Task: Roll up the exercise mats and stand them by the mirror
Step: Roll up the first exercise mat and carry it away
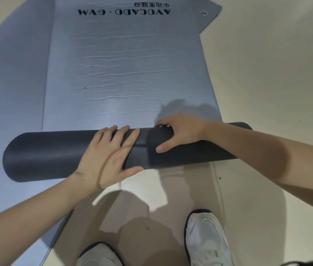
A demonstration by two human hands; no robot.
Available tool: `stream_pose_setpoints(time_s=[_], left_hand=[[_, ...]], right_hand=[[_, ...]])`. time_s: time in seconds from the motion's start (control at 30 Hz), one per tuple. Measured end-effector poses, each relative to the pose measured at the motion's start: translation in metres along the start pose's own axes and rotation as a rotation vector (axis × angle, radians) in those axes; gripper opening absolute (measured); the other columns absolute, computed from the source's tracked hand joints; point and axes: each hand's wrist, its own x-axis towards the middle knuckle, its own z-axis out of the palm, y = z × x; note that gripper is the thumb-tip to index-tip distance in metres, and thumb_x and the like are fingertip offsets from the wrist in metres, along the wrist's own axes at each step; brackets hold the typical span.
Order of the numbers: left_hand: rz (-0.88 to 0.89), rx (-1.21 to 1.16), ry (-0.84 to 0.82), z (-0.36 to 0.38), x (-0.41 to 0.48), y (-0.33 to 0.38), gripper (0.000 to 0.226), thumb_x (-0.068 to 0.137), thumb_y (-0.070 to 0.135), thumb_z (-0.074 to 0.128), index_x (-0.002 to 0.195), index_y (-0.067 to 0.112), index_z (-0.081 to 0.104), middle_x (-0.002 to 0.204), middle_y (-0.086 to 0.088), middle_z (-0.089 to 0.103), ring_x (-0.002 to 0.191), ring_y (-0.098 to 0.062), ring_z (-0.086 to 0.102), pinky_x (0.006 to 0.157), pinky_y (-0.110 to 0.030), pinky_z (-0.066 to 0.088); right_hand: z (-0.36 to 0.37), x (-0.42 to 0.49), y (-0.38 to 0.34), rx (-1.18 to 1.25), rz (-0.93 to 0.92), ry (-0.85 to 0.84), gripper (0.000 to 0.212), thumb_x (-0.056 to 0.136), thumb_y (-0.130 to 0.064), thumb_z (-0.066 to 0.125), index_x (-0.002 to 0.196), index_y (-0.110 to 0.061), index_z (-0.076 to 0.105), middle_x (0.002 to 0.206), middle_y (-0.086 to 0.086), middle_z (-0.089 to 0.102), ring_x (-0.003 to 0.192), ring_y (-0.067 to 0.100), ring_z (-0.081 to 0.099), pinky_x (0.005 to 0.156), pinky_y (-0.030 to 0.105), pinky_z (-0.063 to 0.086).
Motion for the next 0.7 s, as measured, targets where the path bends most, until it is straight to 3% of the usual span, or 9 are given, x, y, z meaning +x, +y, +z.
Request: stream_pose_setpoints(time_s=[0.07, 0.13, 0.23, 0.3, 0.37, 0.47, 0.57, 0.7], left_hand=[[0.022, -0.009, -0.009, -0.004, 0.015, -0.012, 0.104, 0.082, 0.088, 0.041, 0.154, 0.013, 0.041, 0.141, -0.014, 0.057, 0.116, -0.04, 0.059, 0.101, -0.051, 0.044], [0.041, -0.041, -0.036, -0.012, 0.032, -0.025, 0.104, 0.081, 0.093, 0.034, 0.153, 0.018, 0.041, 0.136, -0.008, 0.06, 0.108, -0.036, 0.063, 0.095, -0.047, 0.049], [0.023, -0.128, -0.136, -0.025, 0.06, -0.046, 0.103, 0.076, 0.098, 0.03, 0.153, 0.031, 0.034, 0.136, 0.002, 0.06, 0.112, -0.028, 0.062, 0.091, -0.043, 0.048], [-0.004, -0.233, -0.225, -0.028, 0.078, -0.059, 0.096, 0.075, 0.099, 0.034, 0.15, 0.04, 0.033, 0.137, 0.009, 0.06, 0.119, -0.023, 0.059, 0.091, -0.043, 0.046], [-0.037, -0.312, -0.31, -0.031, 0.095, -0.071, 0.091, 0.071, 0.1, 0.033, 0.145, 0.047, 0.037, 0.137, 0.015, 0.06, 0.121, -0.019, 0.057, 0.091, -0.042, 0.043], [-0.039, -0.271, -0.331, -0.034, 0.11, -0.076, 0.099, 0.066, 0.103, 0.022, 0.143, 0.046, 0.043, 0.132, 0.014, 0.061, 0.119, -0.019, 0.058, 0.09, -0.04, 0.043], [-0.062, -0.139, -0.109, -0.031, 0.106, -0.071, 0.095, 0.078, 0.091, 0.017, 0.143, 0.032, 0.052, 0.129, 0.004, 0.065, 0.115, -0.025, 0.06, 0.09, -0.04, 0.043], [-0.045, -0.156, 0.258, -0.024, 0.075, -0.051, 0.059, 0.094, 0.061, 0.046, 0.13, 0.018, 0.065, 0.119, -0.002, 0.07, 0.105, -0.03, 0.063, 0.084, -0.042, 0.047]], right_hand=[[-0.001, -0.001, 0.003, -0.153, 0.064, 0.17, 0.098, 0.071, -0.089, 0.059, 0.151, -0.035, 0.043, 0.149, -0.008, 0.054, 0.132, 0.019, 0.053, 0.112, 0.042, 0.04], [0.005, -0.006, 0.003, -0.259, 0.064, 0.422, 0.093, 0.079, -0.088, 0.05, 0.151, -0.029, 0.044, 0.151, -0.002, 0.052, 0.136, 0.024, 0.05, 0.113, 0.046, 0.038], [0.034, -0.015, 0.005, -0.305, -0.14, 0.818, 0.073, 0.089, -0.07, 0.057, 0.14, -0.016, 0.058, 0.136, 0.006, 0.062, 0.121, 0.03, 0.057, 0.104, 0.047, 0.042], [0.057, -0.017, 0.009, -0.361, -0.221, 0.947, 0.071, 0.088, -0.063, 0.063, 0.137, -0.012, 0.062, 0.135, 0.011, 0.063, 0.121, 0.034, 0.057, 0.105, 0.051, 0.041], [0.073, -0.014, 0.013, -0.433, -0.198, 0.921, 0.082, 0.083, -0.065, 0.067, 0.145, -0.012, 0.055, 0.147, 0.014, 0.055, 0.135, 0.038, 0.049, 0.115, 0.058, 0.032], [0.08, -0.009, 0.021, -0.549, -0.075, 0.754, 0.112, 0.074, -0.078, 0.065, 0.16, -0.016, 0.028, 0.165, 0.014, 0.031, 0.151, 0.04, 0.027, 0.122, 0.065, 0.015], [0.066, 0.001, 0.026, -0.556, -0.076, 0.723, 0.118, 0.072, -0.083, 0.06, 0.161, -0.016, 0.023, 0.166, 0.013, 0.031, 0.152, 0.039, 0.028, 0.122, 0.065, 0.014], [0.028, 0.024, 0.03, -0.495, -0.077, 0.679, 0.115, 0.072, -0.092, 0.049, 0.159, -0.019, 0.03, 0.161, 0.008, 0.039, 0.144, 0.034, 0.038, 0.121, 0.059, 0.022]])
